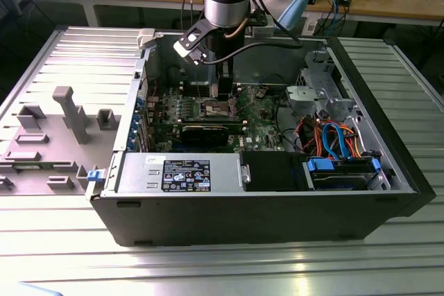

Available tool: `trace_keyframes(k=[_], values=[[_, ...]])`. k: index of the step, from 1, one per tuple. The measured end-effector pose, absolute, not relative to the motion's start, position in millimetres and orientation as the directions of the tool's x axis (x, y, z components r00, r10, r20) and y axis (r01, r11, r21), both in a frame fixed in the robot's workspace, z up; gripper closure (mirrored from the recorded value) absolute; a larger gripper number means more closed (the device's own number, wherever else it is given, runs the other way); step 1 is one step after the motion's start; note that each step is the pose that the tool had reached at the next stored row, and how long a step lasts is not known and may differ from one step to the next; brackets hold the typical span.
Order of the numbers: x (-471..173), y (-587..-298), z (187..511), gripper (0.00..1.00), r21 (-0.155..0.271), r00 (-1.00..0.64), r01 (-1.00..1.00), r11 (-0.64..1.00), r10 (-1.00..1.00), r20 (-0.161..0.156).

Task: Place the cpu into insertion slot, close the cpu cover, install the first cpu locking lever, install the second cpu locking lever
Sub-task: 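Place the cpu into insertion slot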

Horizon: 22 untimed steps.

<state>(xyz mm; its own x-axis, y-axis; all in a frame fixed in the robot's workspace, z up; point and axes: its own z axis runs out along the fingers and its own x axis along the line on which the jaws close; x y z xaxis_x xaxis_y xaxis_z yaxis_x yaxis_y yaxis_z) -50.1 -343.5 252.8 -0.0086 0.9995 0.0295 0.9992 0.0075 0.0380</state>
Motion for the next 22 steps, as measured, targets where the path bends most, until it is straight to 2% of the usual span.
trace_keyframes(k=[22], values=[[-50.1,-343.5,244.2,0.45,0.038,-0.009,0.999,0.008,1.0,0.03]])
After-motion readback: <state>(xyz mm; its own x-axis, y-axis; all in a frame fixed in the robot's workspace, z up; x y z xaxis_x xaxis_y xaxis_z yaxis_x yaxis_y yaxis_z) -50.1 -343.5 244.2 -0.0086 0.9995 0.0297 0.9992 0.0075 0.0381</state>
